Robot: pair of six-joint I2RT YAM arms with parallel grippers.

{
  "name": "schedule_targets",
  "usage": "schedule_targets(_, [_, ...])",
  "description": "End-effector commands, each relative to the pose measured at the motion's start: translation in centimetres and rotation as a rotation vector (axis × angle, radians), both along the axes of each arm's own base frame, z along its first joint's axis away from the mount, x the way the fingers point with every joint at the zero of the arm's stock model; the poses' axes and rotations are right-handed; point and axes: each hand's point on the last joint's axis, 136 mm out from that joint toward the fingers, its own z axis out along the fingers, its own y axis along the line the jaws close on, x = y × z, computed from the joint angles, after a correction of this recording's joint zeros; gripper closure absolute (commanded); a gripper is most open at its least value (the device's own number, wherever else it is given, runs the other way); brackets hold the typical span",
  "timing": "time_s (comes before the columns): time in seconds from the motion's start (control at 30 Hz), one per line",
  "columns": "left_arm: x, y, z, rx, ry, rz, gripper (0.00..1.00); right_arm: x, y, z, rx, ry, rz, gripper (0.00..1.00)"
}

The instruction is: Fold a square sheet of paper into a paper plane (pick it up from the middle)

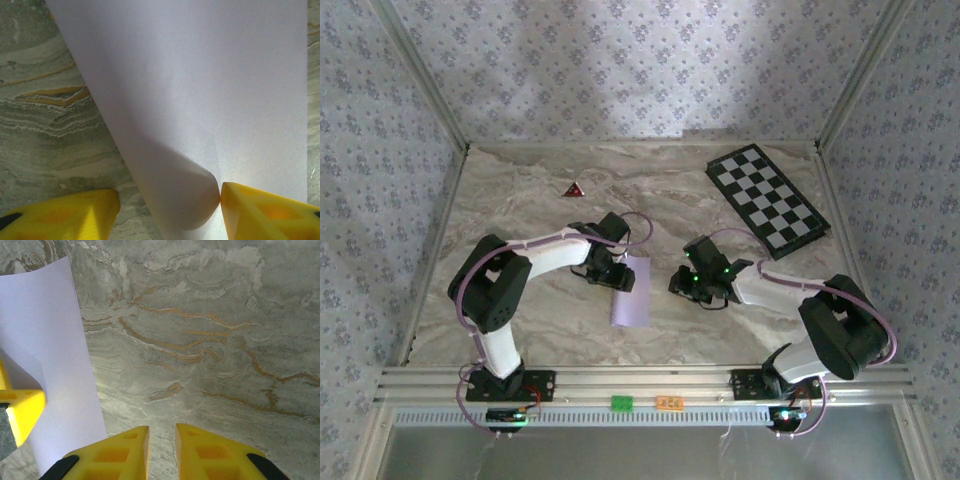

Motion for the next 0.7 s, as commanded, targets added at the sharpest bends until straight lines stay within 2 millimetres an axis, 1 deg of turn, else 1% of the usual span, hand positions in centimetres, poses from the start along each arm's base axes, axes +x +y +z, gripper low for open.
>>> schedule_targets(0.0, [1.52,0.23,-2.79,0.049,-0.054,-0.017,0.39,0.13,0.79,0.31,0.008,-0.006,0.032,0.77])
schedule_targets(0.3, [1.41,0.16,-2.83,0.045,-0.051,-0.014,0.44,0.06,0.91,0.27,0.001,-0.005,0.036,0.77])
schedule_targets(0.67, [1.46,0.23,-2.86,0.053,-0.050,-0.028,0.44,-0.02,0.89,0.21,-0.002,-0.002,0.037,0.77])
